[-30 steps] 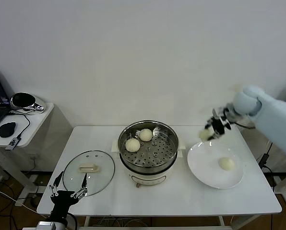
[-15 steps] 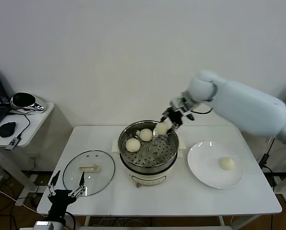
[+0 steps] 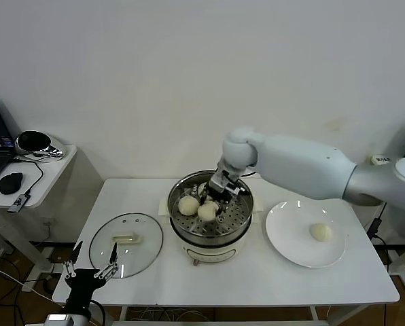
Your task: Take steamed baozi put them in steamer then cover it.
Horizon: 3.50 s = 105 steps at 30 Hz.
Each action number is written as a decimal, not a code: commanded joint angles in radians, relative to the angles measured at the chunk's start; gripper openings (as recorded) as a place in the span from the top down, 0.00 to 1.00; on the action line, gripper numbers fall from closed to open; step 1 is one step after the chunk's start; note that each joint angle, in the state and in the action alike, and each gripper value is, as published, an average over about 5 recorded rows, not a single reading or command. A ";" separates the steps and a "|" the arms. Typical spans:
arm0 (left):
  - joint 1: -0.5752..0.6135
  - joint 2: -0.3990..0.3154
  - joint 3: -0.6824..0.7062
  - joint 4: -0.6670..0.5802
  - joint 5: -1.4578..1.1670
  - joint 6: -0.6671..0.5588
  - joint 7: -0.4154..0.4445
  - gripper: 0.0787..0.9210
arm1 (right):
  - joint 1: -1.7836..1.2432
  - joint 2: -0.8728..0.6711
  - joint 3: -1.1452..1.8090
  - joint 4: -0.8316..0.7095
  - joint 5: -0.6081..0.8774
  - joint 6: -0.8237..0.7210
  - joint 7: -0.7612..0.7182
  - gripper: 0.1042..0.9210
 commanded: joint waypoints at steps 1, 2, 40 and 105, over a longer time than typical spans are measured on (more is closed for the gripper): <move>-0.001 -0.003 0.000 0.001 -0.001 -0.001 0.000 0.12 | -0.014 0.050 -0.045 0.001 -0.108 0.195 0.007 0.46; -0.001 -0.004 0.001 0.002 -0.001 -0.001 0.000 0.12 | -0.015 0.050 -0.045 0.004 -0.113 0.202 0.009 0.46; -0.018 0.037 0.037 0.010 0.002 -0.001 0.003 0.12 | -0.081 -0.809 0.228 0.287 -0.024 -0.629 0.017 0.12; 0.014 0.005 0.015 0.013 0.025 -0.004 0.002 0.12 | -0.562 -0.472 0.681 -0.216 -0.306 -0.429 0.010 0.45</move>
